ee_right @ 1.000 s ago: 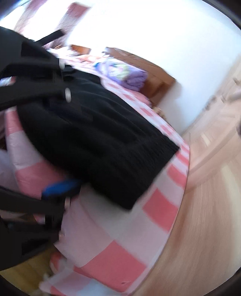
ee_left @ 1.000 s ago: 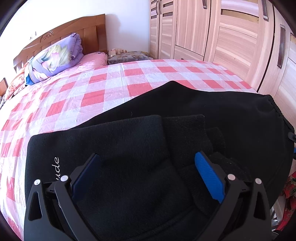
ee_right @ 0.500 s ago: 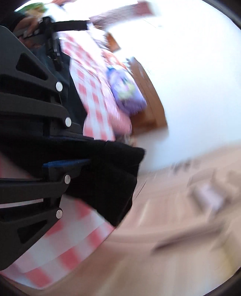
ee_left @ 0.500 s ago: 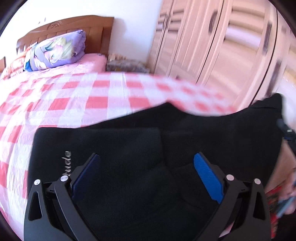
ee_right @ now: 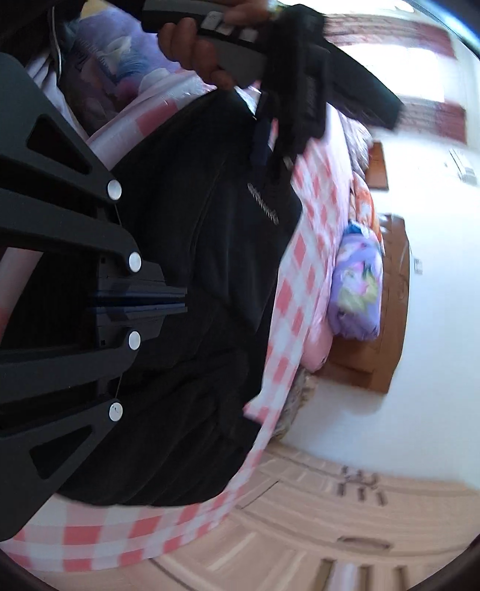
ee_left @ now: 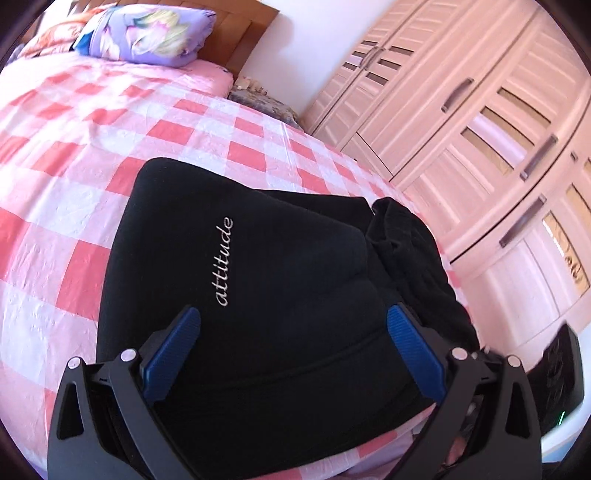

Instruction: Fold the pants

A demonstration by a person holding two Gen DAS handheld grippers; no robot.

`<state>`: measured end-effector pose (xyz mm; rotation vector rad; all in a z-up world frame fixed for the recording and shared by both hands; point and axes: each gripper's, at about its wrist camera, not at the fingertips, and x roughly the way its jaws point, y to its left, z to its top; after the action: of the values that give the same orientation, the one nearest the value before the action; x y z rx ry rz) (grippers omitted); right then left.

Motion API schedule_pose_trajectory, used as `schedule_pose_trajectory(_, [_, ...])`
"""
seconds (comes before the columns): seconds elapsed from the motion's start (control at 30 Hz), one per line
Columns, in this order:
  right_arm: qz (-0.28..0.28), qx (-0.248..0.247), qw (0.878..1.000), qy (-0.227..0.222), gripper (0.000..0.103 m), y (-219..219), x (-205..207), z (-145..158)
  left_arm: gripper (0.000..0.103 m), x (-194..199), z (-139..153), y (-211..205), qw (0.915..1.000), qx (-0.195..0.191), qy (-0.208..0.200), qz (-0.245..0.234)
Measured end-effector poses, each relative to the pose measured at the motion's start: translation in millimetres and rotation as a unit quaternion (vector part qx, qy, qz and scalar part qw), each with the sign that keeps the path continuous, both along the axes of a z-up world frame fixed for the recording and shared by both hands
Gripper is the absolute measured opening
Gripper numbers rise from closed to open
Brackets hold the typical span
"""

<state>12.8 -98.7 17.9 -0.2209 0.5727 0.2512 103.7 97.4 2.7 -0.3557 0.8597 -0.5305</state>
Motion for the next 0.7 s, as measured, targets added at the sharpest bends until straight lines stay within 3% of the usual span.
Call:
schedule_pose_trajectory(0.07, [-0.026,0.031,0.999,-0.010,0.057,-25.6,-8.3,12.7,0.101,1.6,1.0,-8.0,1.0000,0.005,-0.003,-0.002])
schedule_pose_trajectory(0.1, [-0.046,0.037,0.998,-0.024,0.099,-38.7,-13.9,18.8,0.101,2.2,3.2,-14.6,0.9999,0.007,-0.005,-0.010])
schedule_pose_trajectory(0.17, [-0.059,0.025,0.997,-0.051,0.097,-53.2,-18.8,25.0,0.101,1.9,5.6,-24.8,0.9992,-0.008,-0.002,-0.038])
schedule_pose_trajectory(0.23, [-0.068,-0.037,0.996,-0.047,0.097,-54.1,-10.9,23.2,0.101,8.0,8.5,-42.5,0.9976,-0.025,0.009,-0.064])
schedule_pose_trajectory(0.33, [-0.057,-0.114,0.992,-0.012,0.094,-52.1,5.2,8.3,0.101,15.9,11.5,-67.8,0.9974,-0.006,0.009,-0.071])
schedule_pose_trajectory(0.5, [-0.074,-0.235,0.969,0.021,0.087,-53.5,16.9,-25.0,0.101,6.8,11.6,-77.9,0.9962,0.012,0.001,-0.086])
schedule_pose_trajectory(0.7, [-0.068,-0.275,0.959,0.017,0.086,-38.3,51.5,-36.3,0.101,9.8,4.0,-68.7,0.9970,0.014,0.016,-0.075])
